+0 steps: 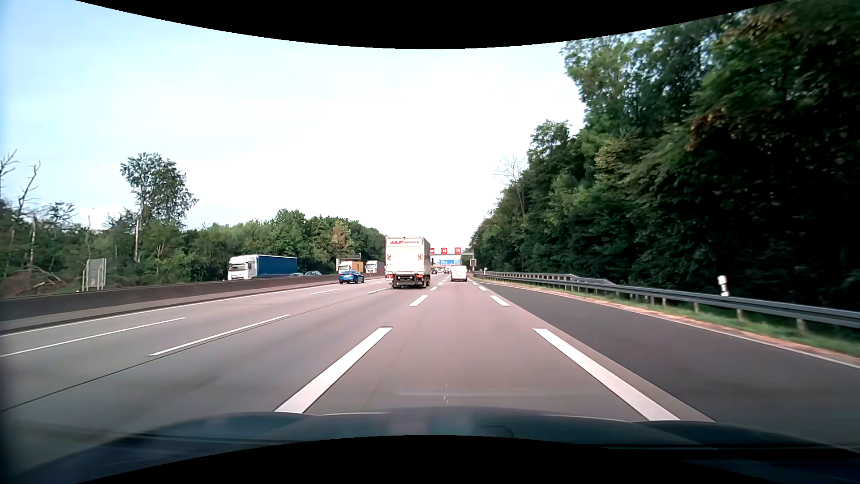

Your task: Follow the waypoints while adhering to traffic rules and regulations

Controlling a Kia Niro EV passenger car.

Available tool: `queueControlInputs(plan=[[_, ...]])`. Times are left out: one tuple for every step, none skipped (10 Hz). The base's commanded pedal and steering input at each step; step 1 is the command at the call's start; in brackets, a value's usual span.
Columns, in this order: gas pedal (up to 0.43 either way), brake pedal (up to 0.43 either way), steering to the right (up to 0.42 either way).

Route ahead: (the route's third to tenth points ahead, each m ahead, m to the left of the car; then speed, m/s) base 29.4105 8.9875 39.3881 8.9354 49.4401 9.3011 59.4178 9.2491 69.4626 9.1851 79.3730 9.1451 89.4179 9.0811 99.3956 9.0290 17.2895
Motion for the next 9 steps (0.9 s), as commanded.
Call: queueControlInputs(plan=[[0.169, 0.0, -0.002], [0.169, 0.0, -0.002], [0.169, 0.0, -0.002], [0.169, 0.0, -0.002], [0.169, 0.0, -0.002], [0.169, 0.0, -0.002], [0.169, 0.0, -0.003], [0.169, 0.0, -0.003], [0.169, 0.0, -0.003]])
